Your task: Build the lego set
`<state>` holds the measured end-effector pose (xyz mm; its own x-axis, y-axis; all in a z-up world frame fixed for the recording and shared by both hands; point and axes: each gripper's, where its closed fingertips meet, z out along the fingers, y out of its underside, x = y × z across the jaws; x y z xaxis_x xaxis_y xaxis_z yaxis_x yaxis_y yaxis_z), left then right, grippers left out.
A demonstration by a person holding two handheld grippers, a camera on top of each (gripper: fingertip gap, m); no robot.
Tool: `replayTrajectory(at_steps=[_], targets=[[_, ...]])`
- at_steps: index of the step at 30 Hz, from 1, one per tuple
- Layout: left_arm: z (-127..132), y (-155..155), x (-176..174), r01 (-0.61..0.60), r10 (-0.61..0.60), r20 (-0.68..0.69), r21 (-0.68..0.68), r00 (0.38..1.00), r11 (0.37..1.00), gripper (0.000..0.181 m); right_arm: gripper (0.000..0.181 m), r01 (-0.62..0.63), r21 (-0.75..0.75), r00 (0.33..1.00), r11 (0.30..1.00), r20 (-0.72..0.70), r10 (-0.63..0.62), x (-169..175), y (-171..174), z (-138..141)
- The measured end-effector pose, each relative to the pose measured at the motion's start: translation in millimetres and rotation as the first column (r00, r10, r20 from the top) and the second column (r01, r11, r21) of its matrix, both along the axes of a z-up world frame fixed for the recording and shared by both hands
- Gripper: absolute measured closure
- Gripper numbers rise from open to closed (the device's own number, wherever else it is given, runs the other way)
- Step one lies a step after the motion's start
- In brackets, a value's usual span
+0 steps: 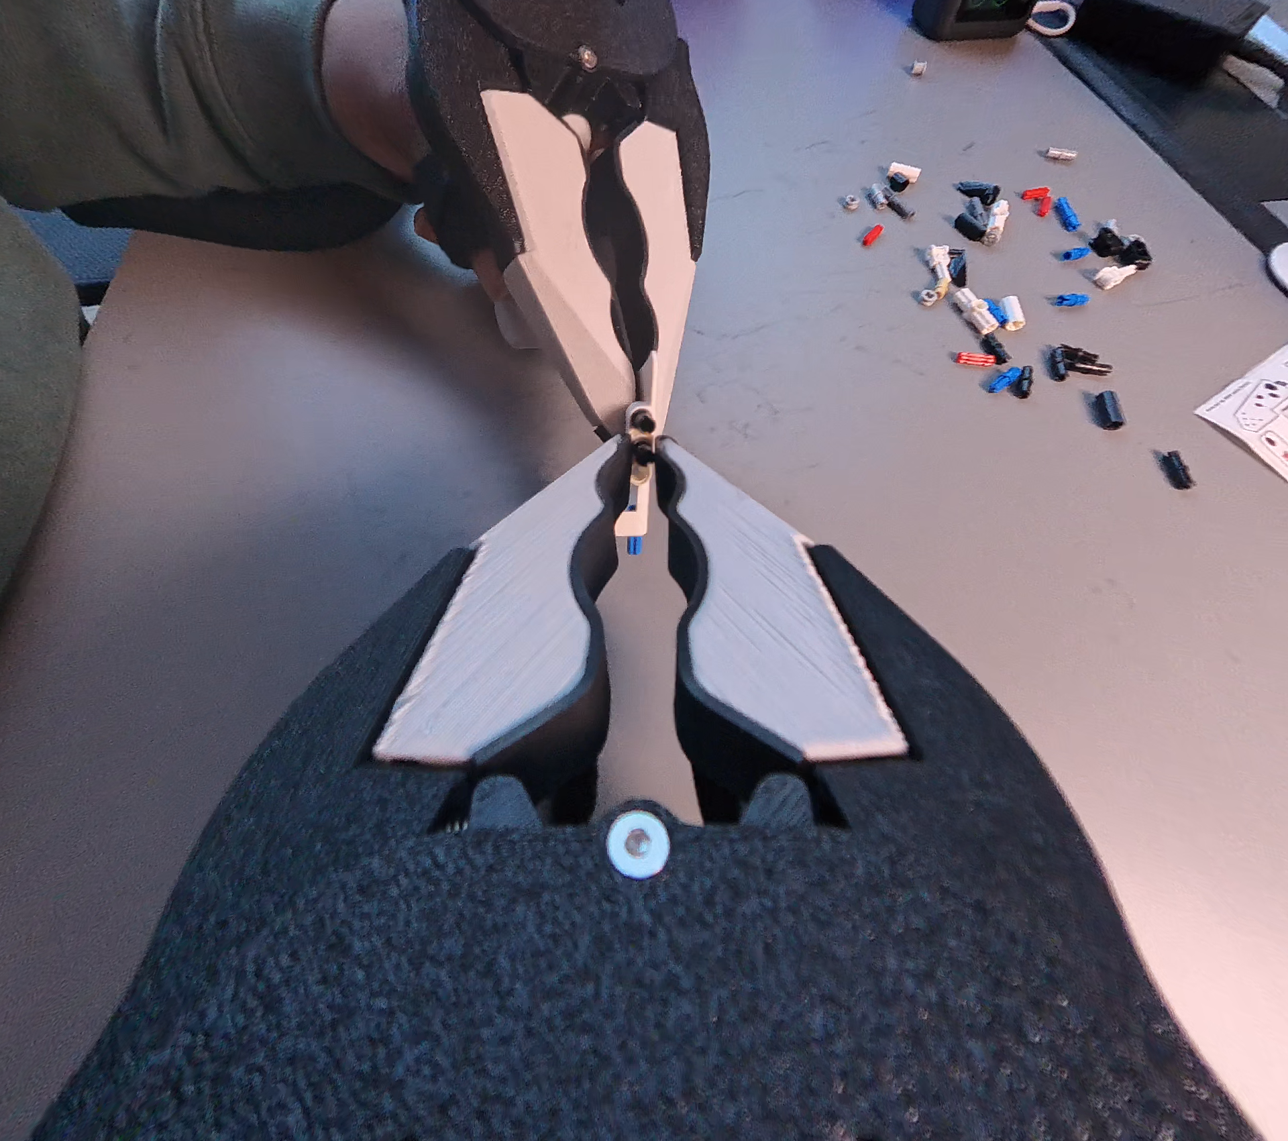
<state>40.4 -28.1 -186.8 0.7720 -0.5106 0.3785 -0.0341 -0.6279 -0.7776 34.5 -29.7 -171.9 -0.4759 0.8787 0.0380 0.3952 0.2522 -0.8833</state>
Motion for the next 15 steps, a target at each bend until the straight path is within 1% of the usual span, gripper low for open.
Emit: replayTrajectory(at_steps=[2, 3, 5, 9, 11, 15], targets=[[-2, 2, -7, -0.033, 0.033, -0.004, -0.012, 0.999, 0.999, 0.181, 0.161, 0.015, 0.024, 0.999, 1.000, -0.035, -0.014, 0, 5, 7], [-1, 2, -8, -0.044, 0.044, 0.020, -0.016, 0.999, 0.999, 0.181, 0.161, 0.025, 0.030, 0.998, 0.999, -0.057, -0.023, 1, 8, 11], [1, 4, -12, -0.065, 0.066, 0.052, -0.024, 0.996, 0.998, 0.181, 0.165, 0.051, 0.049, 0.995, 0.998, -0.093, -0.047, 1, 12, 17], [4, 3, -9, -0.057, 0.059, 0.069, -0.025, 0.996, 0.998, 0.181, 0.174, 0.073, 0.117, 0.992, 0.990, -0.109, -0.060, -5, 9, 12], [3, 2, -9, -0.060, 0.062, 0.064, -0.029, 0.996, 0.998, 0.181, 0.178, 0.079, 0.122, 0.992, 0.989, -0.104, -0.067, -7, 9, 9], [8, 1, -7, -0.051, 0.051, 0.095, -0.006, 0.994, 0.999, 0.181, 0.178, 0.070, 0.105, 0.993, 0.992, -0.105, -0.059, -8, 5, 12]])
